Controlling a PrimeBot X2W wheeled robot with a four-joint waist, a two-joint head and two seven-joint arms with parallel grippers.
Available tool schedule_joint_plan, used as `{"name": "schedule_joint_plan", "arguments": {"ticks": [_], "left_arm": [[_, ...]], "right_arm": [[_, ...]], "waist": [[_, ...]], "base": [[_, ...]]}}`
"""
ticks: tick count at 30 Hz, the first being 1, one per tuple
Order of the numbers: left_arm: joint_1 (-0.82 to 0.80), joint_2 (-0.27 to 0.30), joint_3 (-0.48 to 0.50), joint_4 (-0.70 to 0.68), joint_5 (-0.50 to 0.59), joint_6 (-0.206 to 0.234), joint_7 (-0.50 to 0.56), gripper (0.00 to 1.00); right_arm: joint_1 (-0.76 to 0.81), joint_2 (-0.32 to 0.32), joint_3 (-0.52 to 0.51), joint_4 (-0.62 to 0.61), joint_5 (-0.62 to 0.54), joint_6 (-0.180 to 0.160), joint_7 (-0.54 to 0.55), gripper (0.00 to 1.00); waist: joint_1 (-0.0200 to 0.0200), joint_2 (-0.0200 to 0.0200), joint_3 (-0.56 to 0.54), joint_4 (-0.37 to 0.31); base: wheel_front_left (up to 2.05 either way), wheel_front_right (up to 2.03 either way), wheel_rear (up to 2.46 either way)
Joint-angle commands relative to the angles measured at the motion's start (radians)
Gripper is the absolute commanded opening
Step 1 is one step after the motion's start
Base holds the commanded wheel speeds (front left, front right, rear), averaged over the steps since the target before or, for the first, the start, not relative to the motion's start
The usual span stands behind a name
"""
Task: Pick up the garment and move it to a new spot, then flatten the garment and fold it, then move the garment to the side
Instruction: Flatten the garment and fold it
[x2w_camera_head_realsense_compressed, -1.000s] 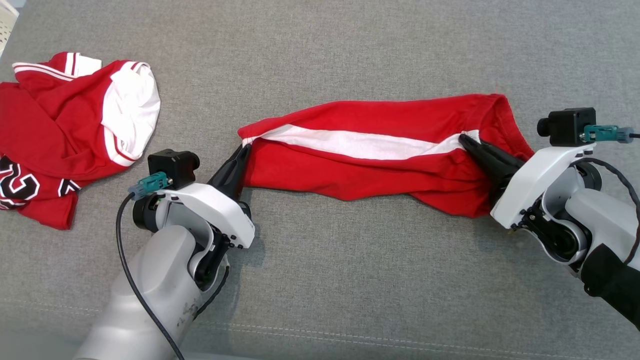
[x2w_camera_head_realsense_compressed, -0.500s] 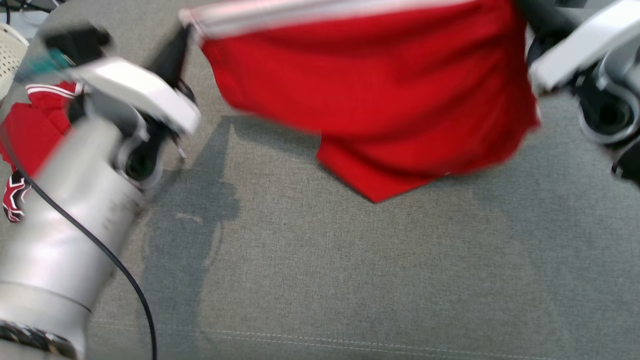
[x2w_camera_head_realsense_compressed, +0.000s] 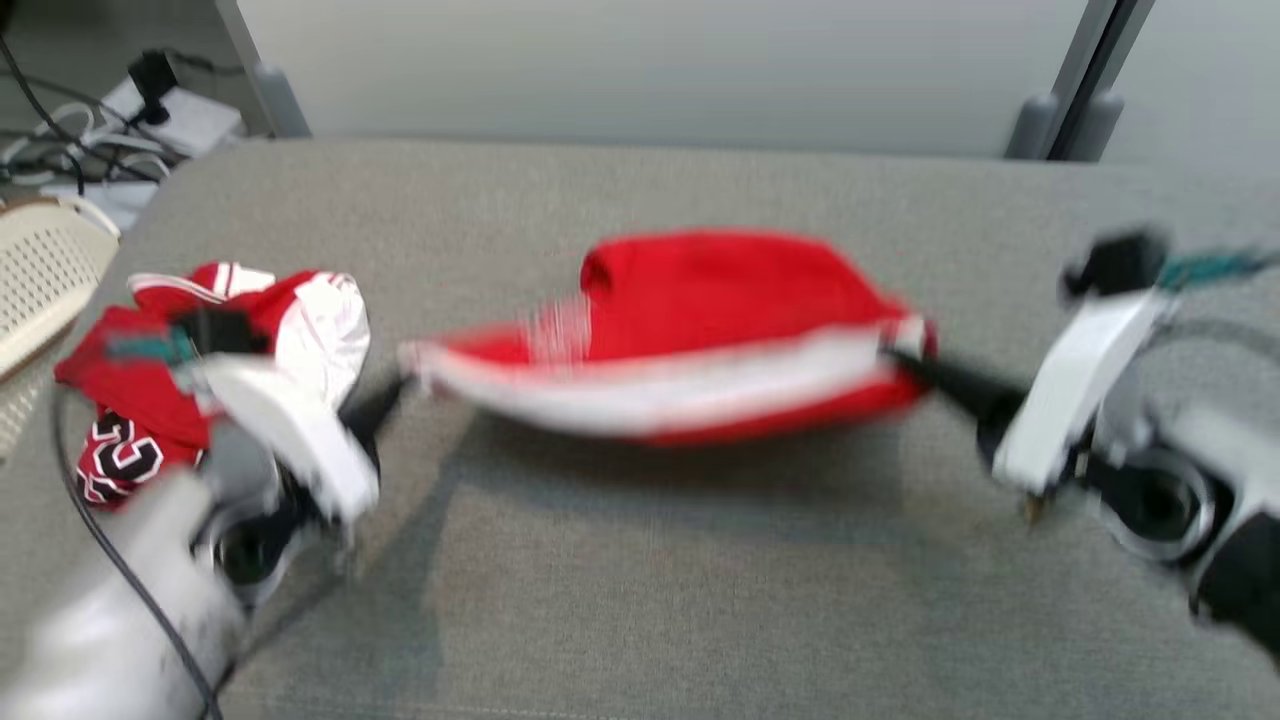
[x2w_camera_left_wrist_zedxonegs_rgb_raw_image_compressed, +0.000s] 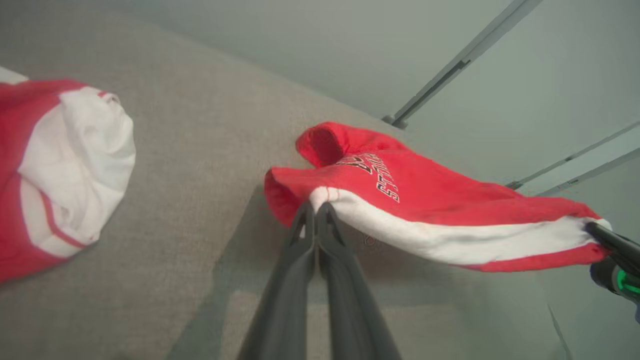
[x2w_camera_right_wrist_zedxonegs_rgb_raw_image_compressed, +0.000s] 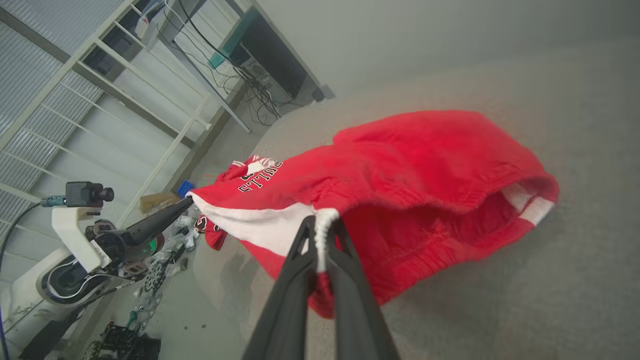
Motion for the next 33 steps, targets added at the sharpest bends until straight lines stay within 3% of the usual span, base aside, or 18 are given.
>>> {"name": "schedule_joint_plan", "arguments": {"ticks": [1, 8, 9, 14, 18, 19, 21, 23, 25, 28, 33], "left_arm": [[0.015, 0.067, 0.008, -0.038, -0.017, -0.001, 0.046, 0.0], [0.186, 0.193, -0.101, -0.174, -0.096, 0.006, 0.321, 0.0], [0.186, 0.193, -0.101, -0.174, -0.096, 0.006, 0.321, 0.0], [0.157, 0.295, -0.144, -0.291, -0.148, 0.106, 0.576, 0.0], [0.042, 0.287, -0.111, -0.312, -0.154, 0.189, 0.624, 0.0], [-0.015, 0.271, -0.083, -0.301, -0.128, 0.186, 0.572, 0.0], [-0.165, 0.234, 0.016, -0.253, -0.035, 0.171, 0.343, 0.0], [-0.33, 0.207, 0.095, -0.209, 0.081, 0.132, 0.101, 0.0], [-0.46, 0.195, 0.132, -0.166, 0.182, 0.087, -0.075, 0.0], [-0.553, 0.155, 0.143, -0.088, 0.231, 0.039, -0.192, 0.0], [-0.553, 0.11, 0.125, 0.018, 0.224, 0.006, -0.257, 0.0]], "right_arm": [[0.059, -0.029, 0.011, -0.051, 0.024, 0.0, 0.044, 0.0], [0.188, -0.145, 0.085, -0.217, 0.094, 0.0, 0.295, 0.0], [0.188, -0.145, 0.085, -0.217, 0.094, 0.0, 0.295, 0.0], [0.154, -0.218, 0.098, -0.28, 0.141, 0.0, 0.44, 0.0], [0.023, -0.185, 0.103, -0.163, 0.135, 0.0, 0.514, 0.0], [-0.039, -0.155, 0.091, -0.104, 0.121, 0.0, 0.501, 0.0], [-0.198, -0.076, 0.006, 0.04, 0.07, 0.0, 0.362, 0.0], [-0.366, -0.004, -0.084, 0.16, 0.016, 0.0, 0.208, 0.0], [-0.496, 0.041, -0.157, 0.224, -0.009, 0.0, 0.103, 0.0], [-0.591, 0.062, -0.195, 0.26, -0.041, 0.0, 0.049, 0.0], [-0.569, 0.069, -0.183, 0.262, -0.04, 0.0, 0.073, 0.0]], "waist": [[0.0, 0.0, -0.062, -0.007], [0.0, 0.0, -0.045, -0.031], [0.0, 0.0, -0.045, -0.031], [0.0, 0.0, 0.056, -0.043], [0.0, 0.0, 0.194, -0.046], [0.0, 0.0, 0.234, -0.046], [0.0, 0.0, 0.311, -0.046], [0.0, 0.0, 0.366, -0.046], [0.0, 0.0, 0.387, -0.047], [0.0, 0.0, 0.377, -0.047], [0.0, 0.0, 0.399, -0.058]], "base": [[0.0, 0.0, 0.0], [0.0, 0.0, 0.0], [0.0, 0.0, 0.0], [0.0, 0.0, 0.0], [0.0, 0.0, 0.0], [0.0, 0.0, 0.0], [0.0, 0.0, 0.0], [0.0, 0.0, 0.0], [0.0, 0.0, 0.0], [0.0, 0.0, 0.0], [0.0, 0.0, 0.0]]}}
